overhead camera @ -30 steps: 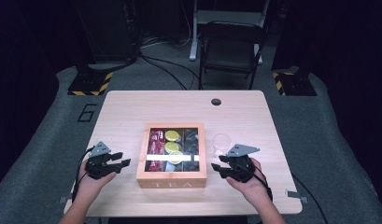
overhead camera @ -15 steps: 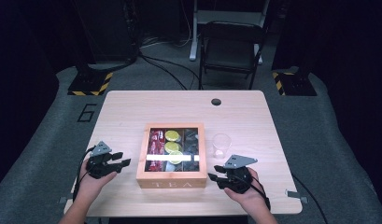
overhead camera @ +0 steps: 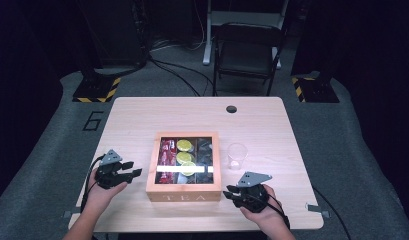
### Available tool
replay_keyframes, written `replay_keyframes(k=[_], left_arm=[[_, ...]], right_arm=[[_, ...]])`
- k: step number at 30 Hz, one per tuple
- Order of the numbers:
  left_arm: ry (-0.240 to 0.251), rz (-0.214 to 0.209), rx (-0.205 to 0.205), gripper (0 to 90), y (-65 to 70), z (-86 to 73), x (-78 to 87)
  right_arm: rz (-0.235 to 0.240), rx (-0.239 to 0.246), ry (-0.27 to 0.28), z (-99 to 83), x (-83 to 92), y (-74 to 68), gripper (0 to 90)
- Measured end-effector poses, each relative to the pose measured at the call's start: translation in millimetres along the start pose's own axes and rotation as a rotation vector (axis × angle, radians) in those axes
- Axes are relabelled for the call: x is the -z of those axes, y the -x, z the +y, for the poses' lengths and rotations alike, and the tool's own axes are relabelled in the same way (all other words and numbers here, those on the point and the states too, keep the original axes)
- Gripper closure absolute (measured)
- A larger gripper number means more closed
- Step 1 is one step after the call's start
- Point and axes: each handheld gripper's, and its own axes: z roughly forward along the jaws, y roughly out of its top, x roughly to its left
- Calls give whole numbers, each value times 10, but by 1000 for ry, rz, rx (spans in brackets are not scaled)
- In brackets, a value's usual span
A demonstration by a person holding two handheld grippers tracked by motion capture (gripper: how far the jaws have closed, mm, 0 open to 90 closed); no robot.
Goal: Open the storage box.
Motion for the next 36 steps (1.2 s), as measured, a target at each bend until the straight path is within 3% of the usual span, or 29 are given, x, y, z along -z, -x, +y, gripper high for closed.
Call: replay_keyframes(k=[8, 12, 36], left_arm=[[-9, -7, -4, 492, 0, 11, -18], [-11, -7, -4, 492, -3, 8, -19], [-11, -6, -9, 492, 3, 0, -33]], right_arm=[[2, 44, -47, -19, -99, -78, 803], [-8, 62, -42, -21, -119, -74, 836], [2, 49, -37, -2, -132, -70, 877]])
